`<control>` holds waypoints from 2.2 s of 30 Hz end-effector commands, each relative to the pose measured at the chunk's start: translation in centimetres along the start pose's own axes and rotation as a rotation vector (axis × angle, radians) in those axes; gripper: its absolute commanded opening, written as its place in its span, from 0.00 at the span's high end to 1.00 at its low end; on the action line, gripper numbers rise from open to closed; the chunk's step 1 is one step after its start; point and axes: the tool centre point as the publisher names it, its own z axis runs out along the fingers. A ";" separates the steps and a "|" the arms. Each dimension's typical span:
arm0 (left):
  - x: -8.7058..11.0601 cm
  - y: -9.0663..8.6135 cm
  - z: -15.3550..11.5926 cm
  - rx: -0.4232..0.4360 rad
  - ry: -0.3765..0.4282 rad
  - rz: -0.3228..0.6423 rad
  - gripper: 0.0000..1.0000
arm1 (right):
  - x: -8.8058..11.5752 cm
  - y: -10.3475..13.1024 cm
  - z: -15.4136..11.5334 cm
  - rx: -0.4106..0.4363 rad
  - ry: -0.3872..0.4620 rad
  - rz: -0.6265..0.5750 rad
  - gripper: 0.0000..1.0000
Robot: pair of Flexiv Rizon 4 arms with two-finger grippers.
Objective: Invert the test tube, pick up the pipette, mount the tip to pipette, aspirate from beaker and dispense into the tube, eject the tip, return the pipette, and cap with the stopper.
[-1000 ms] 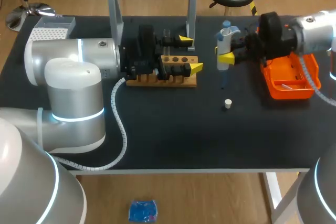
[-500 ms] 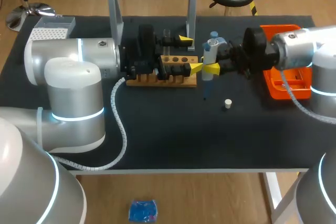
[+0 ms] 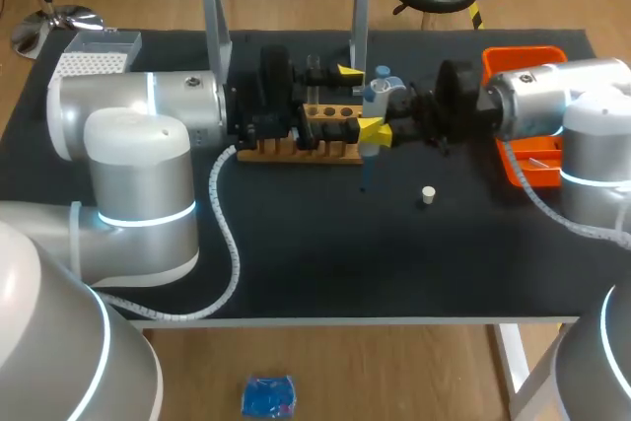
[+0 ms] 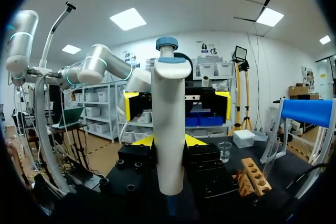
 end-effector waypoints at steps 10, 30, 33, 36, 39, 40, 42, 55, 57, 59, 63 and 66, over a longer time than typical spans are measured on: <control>0.2 0.4 0.3 0.052 -0.005 0.006 0.00 | -0.3 0.4 0.4 -0.014 -0.006 -0.010 1.00; 0.2 0.4 0.3 0.052 -0.005 0.006 0.00 | -0.8 0.6 0.4 0.016 -0.021 -0.041 1.00; 0.2 0.4 0.3 0.052 -0.005 0.006 0.00 | -0.9 0.6 0.4 0.019 -0.027 -0.043 1.00; 0.2 0.4 0.3 0.052 -0.005 0.006 0.13 | -0.9 0.5 0.4 0.020 -0.030 -0.043 1.00; 0.2 0.4 0.3 0.052 -0.005 0.006 0.48 | -0.9 0.4 0.5 0.021 -0.031 -0.041 1.00; 0.2 0.4 0.3 0.052 -0.005 0.006 0.55 | -0.9 0.4 0.5 0.022 -0.032 -0.040 1.00; 0.2 0.4 0.3 0.052 -0.005 0.006 0.66 | -0.9 0.4 0.6 0.022 -0.034 -0.038 1.00; 0.2 0.4 0.3 0.052 -0.005 0.006 1.00 | -1.0 0.3 0.8 0.027 -0.033 -0.033 1.00; 0.2 0.4 0.3 0.052 -0.005 0.006 1.00 | -1.0 0.3 0.8 0.027 -0.034 -0.033 1.00; 0.2 0.4 0.3 0.052 -0.005 0.006 1.00 | -1.0 0.3 0.8 0.027 -0.033 -0.032 1.00; 0.2 0.4 0.3 0.052 -0.005 0.006 1.00 | -1.1 0.2 0.7 0.034 -0.039 -0.026 0.62; 0.2 0.4 0.3 0.052 -0.005 0.006 1.00 | -1.2 0.2 0.5 0.037 -0.048 -0.022 0.00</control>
